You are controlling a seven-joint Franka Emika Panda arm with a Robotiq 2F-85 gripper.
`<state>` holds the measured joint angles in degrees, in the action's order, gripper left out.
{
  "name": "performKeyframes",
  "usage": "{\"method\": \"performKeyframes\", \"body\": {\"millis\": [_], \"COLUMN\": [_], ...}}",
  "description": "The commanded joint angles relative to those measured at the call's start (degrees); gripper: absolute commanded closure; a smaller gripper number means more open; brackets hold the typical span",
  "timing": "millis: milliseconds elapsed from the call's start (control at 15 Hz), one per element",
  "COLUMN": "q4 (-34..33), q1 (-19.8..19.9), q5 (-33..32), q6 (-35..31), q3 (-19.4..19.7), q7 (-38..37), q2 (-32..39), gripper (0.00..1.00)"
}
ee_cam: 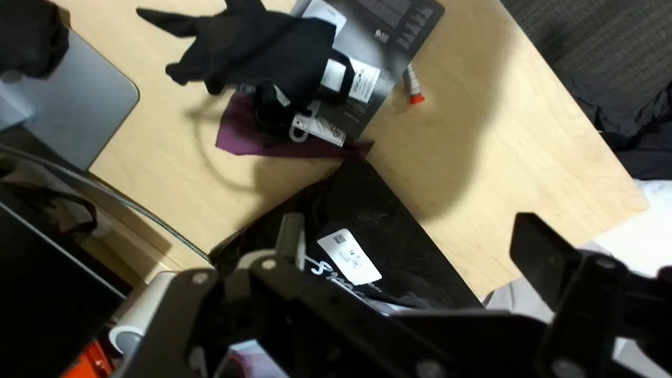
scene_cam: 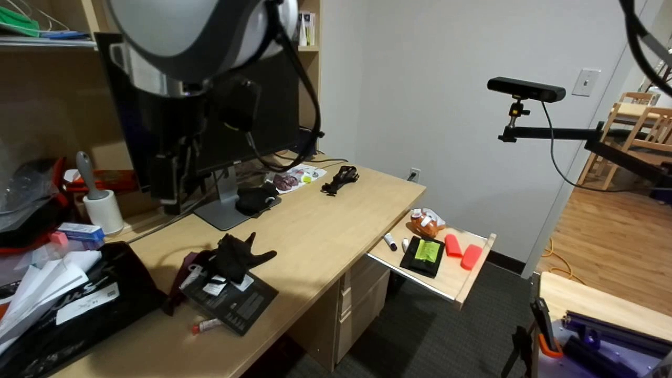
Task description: Take the papers on the black object and move them to the right on the desk
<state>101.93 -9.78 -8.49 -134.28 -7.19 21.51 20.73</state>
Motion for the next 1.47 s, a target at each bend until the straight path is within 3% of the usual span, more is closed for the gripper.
{"method": "performKeyframes", "body": {"millis": [0, 200, 267, 600, 867, 933, 1000, 1200, 1400], "q4": [-1.88, -1.88, -0.05, -3.62, -6.50, -6.22, -4.54, -5.58, -7.98], "q1": [0.30, 0.61, -0.67, -4.45, -8.20, -7.76, -6.35, -7.37, -10.68], "q5": [-0.79, -0.74, -6.18, -25.65, -39.02, -37.06, -35.79, -35.76, -46.47], "q6": [0.30, 0.23, -4.89, -10.34, -20.91, -21.51, -19.07, -20.08, -26.99], "q3": [-1.01, -1.04, 0.92, 5.65, 8.33, 7.26, 6.09, 6.25, 11.75], "q7": [-0.46, -0.46, -2.15, -3.57, -10.36, -13.61, -9.69, -12.04, -17.25], "q2": [1.85, 1.99, 1.65, 7.97, 13.10, 12.84, 11.64, 12.63, 14.56], "gripper": [0.00, 0.00, 0.00, 0.00, 0.00, 0.00, 0.00, 0.00, 0.00]}}
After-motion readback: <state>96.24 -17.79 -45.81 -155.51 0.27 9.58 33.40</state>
